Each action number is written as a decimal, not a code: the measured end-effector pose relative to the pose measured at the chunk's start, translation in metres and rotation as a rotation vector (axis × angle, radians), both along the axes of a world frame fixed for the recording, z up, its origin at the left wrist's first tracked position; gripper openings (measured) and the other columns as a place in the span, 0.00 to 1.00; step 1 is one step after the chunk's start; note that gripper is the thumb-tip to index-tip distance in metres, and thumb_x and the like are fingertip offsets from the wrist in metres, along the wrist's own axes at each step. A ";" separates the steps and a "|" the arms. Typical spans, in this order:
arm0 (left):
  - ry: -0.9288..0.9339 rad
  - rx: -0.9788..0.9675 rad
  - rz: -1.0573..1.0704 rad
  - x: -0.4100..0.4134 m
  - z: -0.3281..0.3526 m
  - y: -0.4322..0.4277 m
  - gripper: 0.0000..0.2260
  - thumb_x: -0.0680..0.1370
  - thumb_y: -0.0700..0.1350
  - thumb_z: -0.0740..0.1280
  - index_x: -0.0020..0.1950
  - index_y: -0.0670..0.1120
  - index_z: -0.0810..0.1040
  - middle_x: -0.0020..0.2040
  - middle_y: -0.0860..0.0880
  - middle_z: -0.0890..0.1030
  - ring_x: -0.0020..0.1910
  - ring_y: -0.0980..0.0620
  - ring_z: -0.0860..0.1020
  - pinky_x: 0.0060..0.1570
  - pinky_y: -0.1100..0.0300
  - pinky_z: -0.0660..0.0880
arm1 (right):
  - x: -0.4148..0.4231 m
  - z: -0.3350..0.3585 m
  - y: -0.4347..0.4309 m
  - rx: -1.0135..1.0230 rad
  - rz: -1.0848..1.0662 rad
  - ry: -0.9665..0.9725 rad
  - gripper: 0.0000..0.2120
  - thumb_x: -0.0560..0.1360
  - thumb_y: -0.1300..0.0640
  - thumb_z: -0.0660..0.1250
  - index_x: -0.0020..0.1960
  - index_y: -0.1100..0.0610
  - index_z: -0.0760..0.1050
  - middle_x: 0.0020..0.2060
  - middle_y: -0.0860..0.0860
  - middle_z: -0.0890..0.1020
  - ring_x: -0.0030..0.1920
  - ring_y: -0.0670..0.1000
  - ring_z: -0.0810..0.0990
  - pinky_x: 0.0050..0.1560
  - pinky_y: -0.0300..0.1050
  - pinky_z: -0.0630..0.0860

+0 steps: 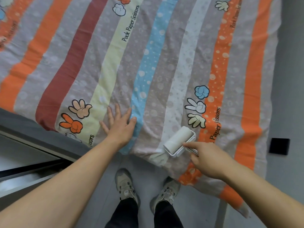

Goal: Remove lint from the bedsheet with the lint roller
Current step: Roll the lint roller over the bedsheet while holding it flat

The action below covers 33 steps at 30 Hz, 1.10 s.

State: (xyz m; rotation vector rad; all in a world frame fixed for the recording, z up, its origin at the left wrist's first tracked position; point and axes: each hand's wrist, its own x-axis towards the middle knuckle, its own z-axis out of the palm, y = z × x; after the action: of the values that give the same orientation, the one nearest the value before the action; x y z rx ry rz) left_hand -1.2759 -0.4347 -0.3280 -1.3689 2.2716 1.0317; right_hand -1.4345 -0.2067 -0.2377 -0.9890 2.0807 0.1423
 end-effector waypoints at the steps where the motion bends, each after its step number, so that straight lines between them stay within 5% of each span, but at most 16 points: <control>1: 0.000 0.001 0.006 0.000 0.000 0.001 0.24 0.85 0.59 0.51 0.82 0.62 0.54 0.82 0.54 0.35 0.78 0.51 0.27 0.72 0.37 0.28 | -0.004 0.008 -0.001 0.010 -0.006 -0.025 0.22 0.79 0.53 0.57 0.72 0.39 0.67 0.65 0.46 0.77 0.58 0.49 0.78 0.49 0.42 0.72; 3: 0.005 0.002 0.017 -0.001 0.000 0.001 0.23 0.85 0.58 0.51 0.82 0.62 0.54 0.82 0.55 0.35 0.78 0.51 0.27 0.72 0.38 0.28 | -0.018 0.024 -0.007 0.001 -0.042 -0.096 0.20 0.79 0.51 0.58 0.70 0.40 0.70 0.60 0.42 0.79 0.46 0.39 0.79 0.44 0.35 0.72; 5: 0.008 -0.002 0.018 0.000 -0.002 0.001 0.23 0.86 0.57 0.52 0.81 0.62 0.55 0.82 0.55 0.35 0.78 0.52 0.28 0.73 0.38 0.28 | -0.030 0.035 -0.025 -0.059 -0.117 -0.147 0.17 0.80 0.49 0.59 0.68 0.40 0.71 0.42 0.36 0.76 0.29 0.31 0.74 0.29 0.27 0.68; 7: 0.004 -0.012 0.003 0.001 -0.004 0.002 0.23 0.86 0.56 0.52 0.81 0.62 0.54 0.82 0.55 0.35 0.78 0.52 0.28 0.73 0.38 0.28 | -0.040 0.031 -0.052 -0.181 -0.172 -0.098 0.17 0.80 0.48 0.59 0.68 0.40 0.71 0.39 0.37 0.73 0.23 0.36 0.72 0.22 0.30 0.64; 11: 0.024 -0.007 0.056 -0.004 0.000 0.011 0.24 0.85 0.56 0.53 0.82 0.61 0.55 0.82 0.55 0.37 0.78 0.52 0.29 0.73 0.38 0.29 | -0.056 -0.008 -0.113 -0.317 -0.207 0.027 0.21 0.80 0.53 0.57 0.72 0.43 0.67 0.54 0.50 0.78 0.33 0.47 0.72 0.31 0.41 0.71; 15: 0.048 0.018 0.024 -0.013 0.005 0.030 0.23 0.85 0.57 0.52 0.81 0.61 0.55 0.83 0.55 0.40 0.79 0.53 0.32 0.73 0.36 0.29 | -0.060 -0.040 -0.117 -0.208 -0.145 0.075 0.22 0.78 0.57 0.56 0.72 0.46 0.68 0.57 0.55 0.78 0.42 0.56 0.76 0.38 0.47 0.76; 27: -0.081 -0.010 -0.081 -0.021 0.005 0.063 0.22 0.86 0.58 0.45 0.80 0.64 0.57 0.82 0.56 0.36 0.78 0.52 0.29 0.72 0.33 0.31 | -0.048 -0.013 0.052 -0.036 -0.096 0.006 0.20 0.78 0.51 0.60 0.69 0.43 0.71 0.65 0.48 0.78 0.63 0.53 0.76 0.59 0.47 0.74; 30: 0.003 -0.018 -0.031 -0.014 0.004 0.060 0.21 0.86 0.58 0.46 0.77 0.62 0.66 0.83 0.56 0.43 0.80 0.54 0.35 0.74 0.37 0.32 | -0.047 0.001 0.071 -0.019 -0.112 0.013 0.20 0.78 0.49 0.60 0.69 0.39 0.71 0.65 0.45 0.78 0.63 0.50 0.77 0.58 0.45 0.74; 33: 0.183 -0.125 0.105 0.001 0.005 0.051 0.26 0.80 0.59 0.47 0.75 0.55 0.70 0.82 0.54 0.59 0.80 0.55 0.52 0.75 0.47 0.43 | -0.039 0.023 0.065 -0.057 -0.114 0.023 0.20 0.78 0.49 0.60 0.69 0.36 0.70 0.64 0.44 0.78 0.62 0.49 0.77 0.58 0.45 0.74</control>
State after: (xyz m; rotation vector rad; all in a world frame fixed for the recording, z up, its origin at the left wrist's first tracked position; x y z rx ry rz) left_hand -1.2753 -0.3834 -0.3234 -1.5145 2.4562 1.1063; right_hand -1.4732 -0.1413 -0.2148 -0.9036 2.1667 0.0359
